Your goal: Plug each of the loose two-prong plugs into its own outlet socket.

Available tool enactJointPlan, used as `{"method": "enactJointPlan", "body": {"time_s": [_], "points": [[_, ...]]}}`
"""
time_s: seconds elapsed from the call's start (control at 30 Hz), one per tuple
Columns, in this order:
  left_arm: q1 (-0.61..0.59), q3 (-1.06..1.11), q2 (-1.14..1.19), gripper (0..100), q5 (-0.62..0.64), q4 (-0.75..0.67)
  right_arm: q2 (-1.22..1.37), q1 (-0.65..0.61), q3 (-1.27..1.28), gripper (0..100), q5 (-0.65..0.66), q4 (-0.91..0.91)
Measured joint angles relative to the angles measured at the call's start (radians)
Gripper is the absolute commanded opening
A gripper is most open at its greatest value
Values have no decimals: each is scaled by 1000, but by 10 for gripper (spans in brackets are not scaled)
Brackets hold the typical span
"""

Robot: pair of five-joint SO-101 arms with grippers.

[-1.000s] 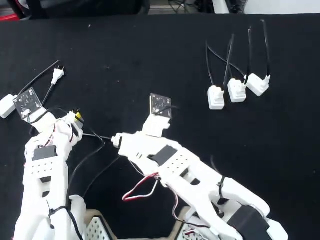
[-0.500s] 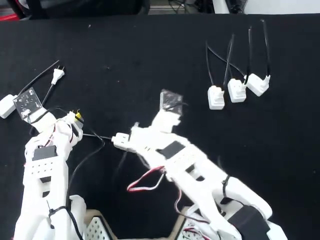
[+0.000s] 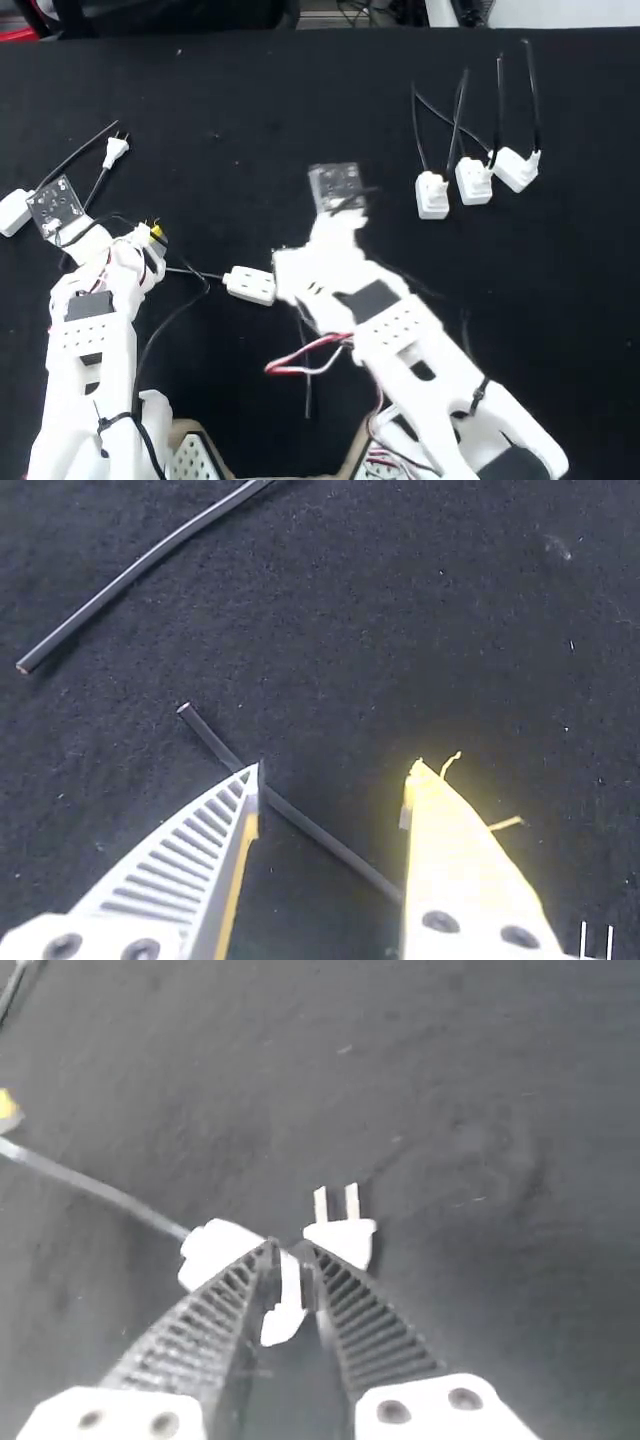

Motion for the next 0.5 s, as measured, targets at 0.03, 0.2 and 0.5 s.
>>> {"method": "enactJointPlan", "body": {"time_s": [0.03, 0.2, 0.5], "points": [[0, 0, 0, 227, 0, 0, 5, -9, 0, 278, 3, 0], [0, 0, 0, 227, 0, 0, 169, -11, -26, 225, 32, 21], [0, 0, 0, 227, 0, 0, 585, 9, -353, 188, 157, 104]]}}
